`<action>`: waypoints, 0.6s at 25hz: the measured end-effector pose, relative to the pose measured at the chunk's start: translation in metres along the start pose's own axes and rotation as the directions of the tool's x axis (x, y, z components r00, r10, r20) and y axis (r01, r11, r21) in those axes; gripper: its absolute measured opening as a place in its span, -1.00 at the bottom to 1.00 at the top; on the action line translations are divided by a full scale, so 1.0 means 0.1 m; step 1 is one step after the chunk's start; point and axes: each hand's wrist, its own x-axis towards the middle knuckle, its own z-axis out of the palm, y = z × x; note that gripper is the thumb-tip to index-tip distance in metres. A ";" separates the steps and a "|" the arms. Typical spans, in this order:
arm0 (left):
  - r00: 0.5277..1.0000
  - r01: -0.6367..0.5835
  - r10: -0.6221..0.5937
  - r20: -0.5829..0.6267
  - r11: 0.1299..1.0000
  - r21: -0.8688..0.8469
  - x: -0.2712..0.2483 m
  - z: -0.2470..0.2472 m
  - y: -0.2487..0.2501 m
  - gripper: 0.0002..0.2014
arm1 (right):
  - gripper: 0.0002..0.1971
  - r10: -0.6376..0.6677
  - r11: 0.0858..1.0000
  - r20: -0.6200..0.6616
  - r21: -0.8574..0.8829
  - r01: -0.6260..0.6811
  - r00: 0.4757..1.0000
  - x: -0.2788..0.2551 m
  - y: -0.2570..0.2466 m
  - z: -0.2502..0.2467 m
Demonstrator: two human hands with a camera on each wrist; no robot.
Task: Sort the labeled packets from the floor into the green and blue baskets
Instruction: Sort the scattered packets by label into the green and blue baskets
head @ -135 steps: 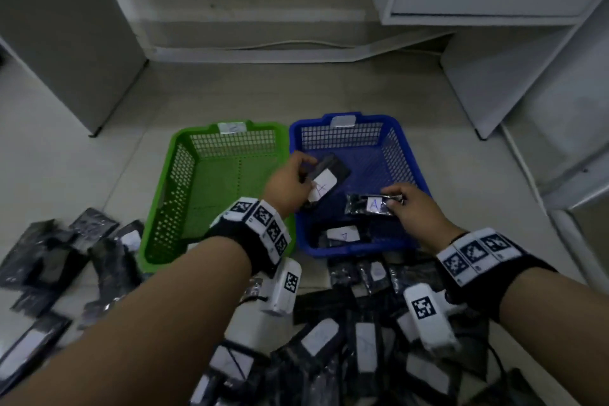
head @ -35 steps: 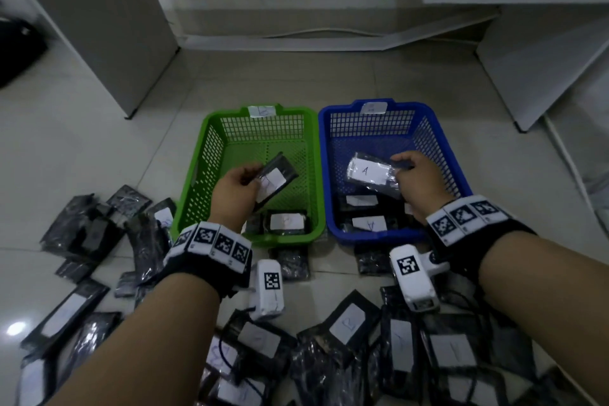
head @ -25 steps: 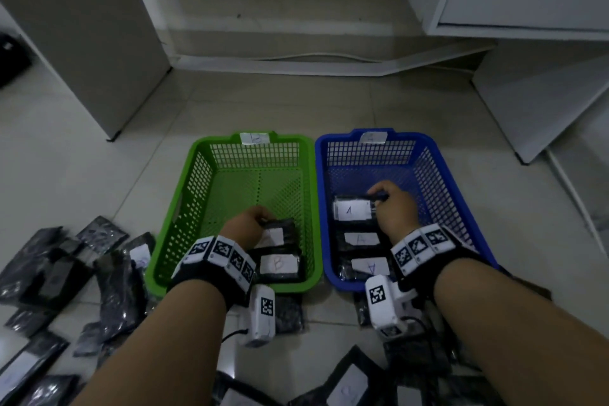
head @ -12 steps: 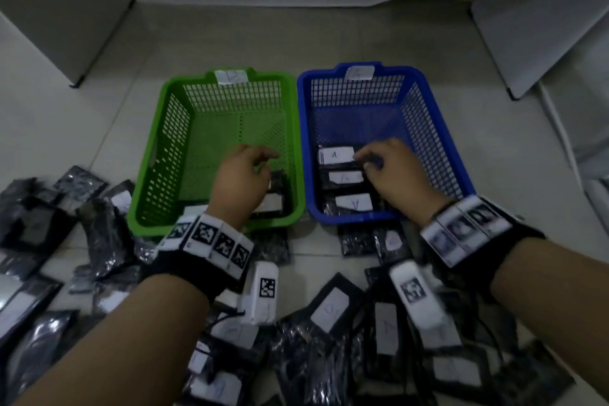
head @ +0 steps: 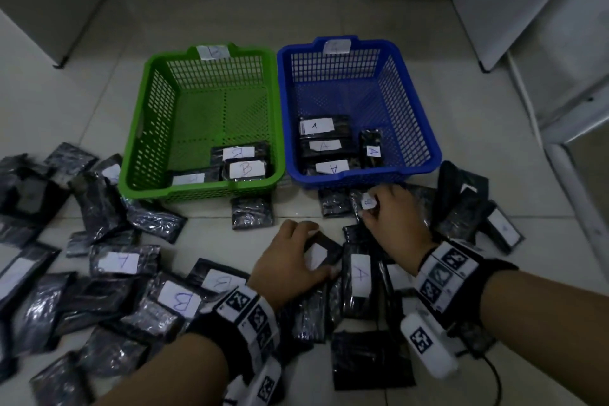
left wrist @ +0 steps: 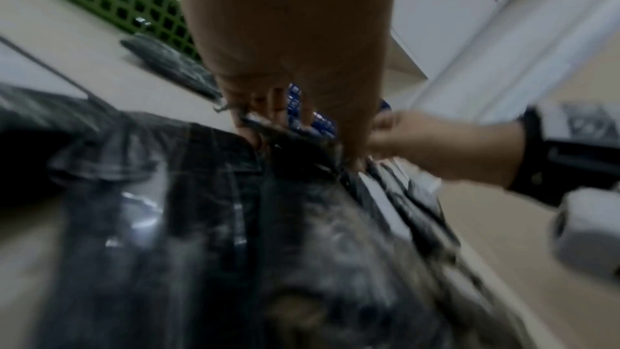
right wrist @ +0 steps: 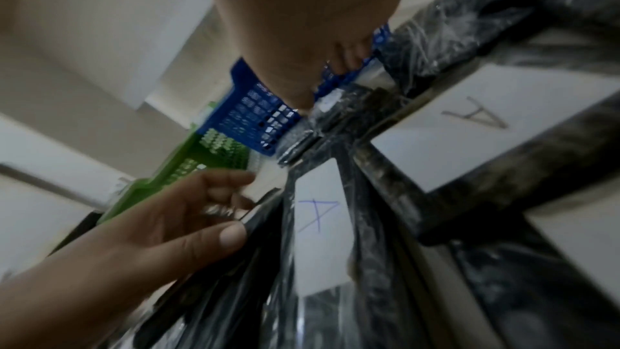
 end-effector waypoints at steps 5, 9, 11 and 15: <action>0.975 0.203 -0.181 0.132 0.961 -0.186 0.12 -0.22 -0.03 -0.47 | -0.34 0.216 0.972 0.098 0.068 -0.223 0.971 0.14 -0.02 0.12; 0.966 0.251 -0.190 0.176 0.849 -0.465 0.18 -0.48 -0.05 -0.89 | -0.51 0.121 0.948 0.182 0.270 -0.168 0.976 0.07 -0.10 0.05; 0.955 0.290 -0.174 0.241 0.721 -0.629 0.20 -0.63 -0.05 -0.93 | -0.67 0.059 0.938 0.186 0.327 -0.118 0.981 0.01 -0.19 -0.05; 0.958 0.279 -0.107 0.265 0.556 -0.783 0.15 -0.91 -0.15 -0.89 | -0.82 -0.067 0.880 0.126 0.476 -0.001 0.990 -0.11 -0.47 -0.29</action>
